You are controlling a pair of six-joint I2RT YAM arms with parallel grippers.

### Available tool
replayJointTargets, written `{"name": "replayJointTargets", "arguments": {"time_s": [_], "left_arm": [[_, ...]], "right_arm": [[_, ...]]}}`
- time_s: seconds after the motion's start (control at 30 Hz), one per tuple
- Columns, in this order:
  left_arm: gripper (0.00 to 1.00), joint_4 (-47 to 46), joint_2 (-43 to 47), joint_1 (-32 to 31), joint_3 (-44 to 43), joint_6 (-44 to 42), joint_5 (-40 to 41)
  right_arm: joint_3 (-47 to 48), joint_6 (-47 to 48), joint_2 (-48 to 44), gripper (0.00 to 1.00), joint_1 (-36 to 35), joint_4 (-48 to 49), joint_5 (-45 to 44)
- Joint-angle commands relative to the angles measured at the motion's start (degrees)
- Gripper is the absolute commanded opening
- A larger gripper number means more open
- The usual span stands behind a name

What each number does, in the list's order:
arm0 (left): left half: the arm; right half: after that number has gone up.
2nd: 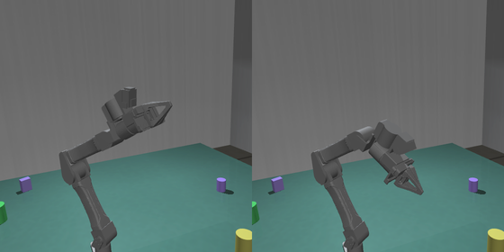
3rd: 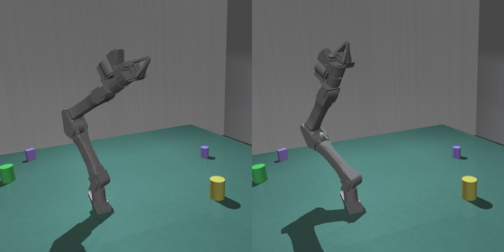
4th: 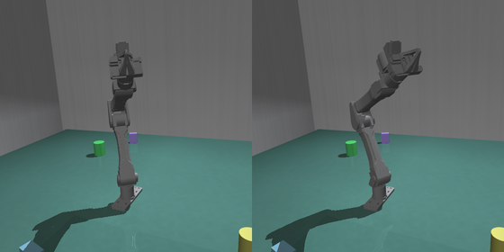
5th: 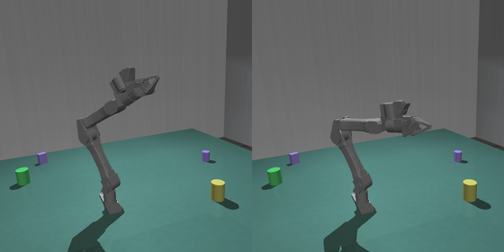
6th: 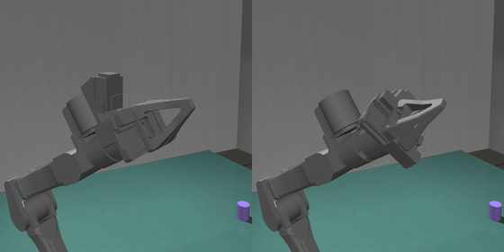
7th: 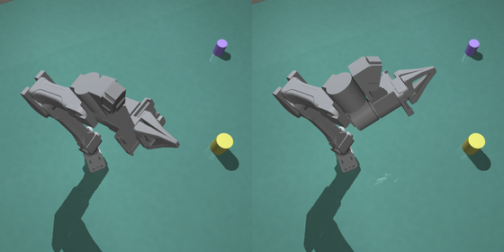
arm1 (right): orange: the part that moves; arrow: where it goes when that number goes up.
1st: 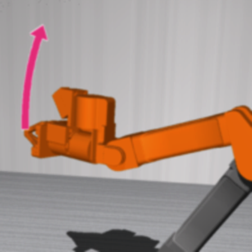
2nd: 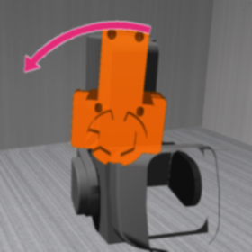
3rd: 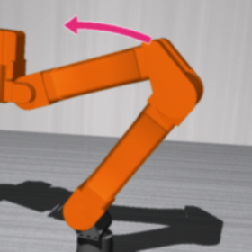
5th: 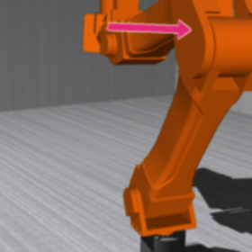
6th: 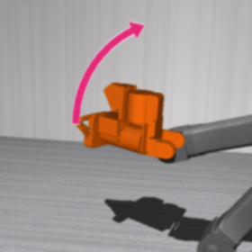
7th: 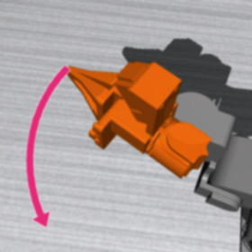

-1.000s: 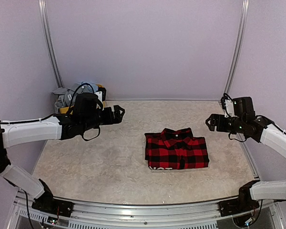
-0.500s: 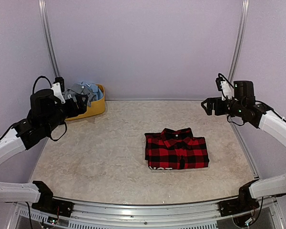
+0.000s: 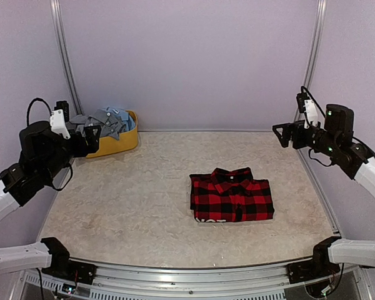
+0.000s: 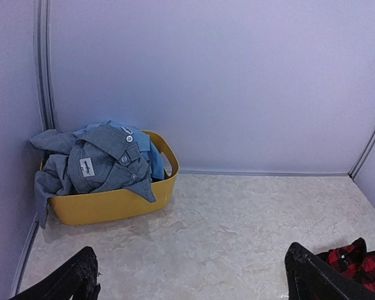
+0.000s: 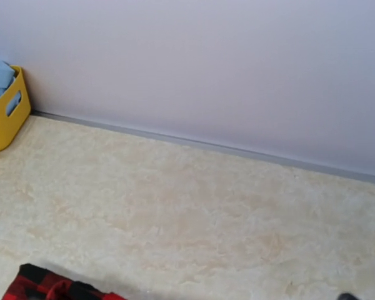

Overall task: Fold and stack the long sleeve shirts
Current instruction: Reset both arms

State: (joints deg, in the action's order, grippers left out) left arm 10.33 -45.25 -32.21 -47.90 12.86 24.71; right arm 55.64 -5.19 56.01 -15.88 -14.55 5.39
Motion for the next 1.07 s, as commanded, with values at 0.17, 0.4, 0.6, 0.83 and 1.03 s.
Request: {"name": "replayJointTargets", "arguments": {"time_s": [0.17,0.4,0.6,0.83,1.03], "left_arm": [[0.99,-0.7,1.9,0.0,1.8,-1.5,0.5],[0.99,-0.4,0.9,0.1,1.5,-1.4,0.5],[0.99,-0.3,0.6,0.1,1.5,-1.3,0.5],[0.99,0.4,0.3,0.1,1.3,-1.2,0.6],[0.99,0.3,1.0,0.1,1.4,-1.1,0.8]], "right_arm": [[-1.7,1.6,-0.3,0.99,0.5,1.1,-0.6],[-1.3,1.8,0.3,1.00,0.6,0.9,-0.8],[-1.6,1.8,0.3,1.00,0.5,0.8,-0.9],[-1.7,1.8,0.2,1.00,0.5,1.0,-0.8],[-1.8,1.8,0.6,0.99,0.5,0.9,-0.6]]}}
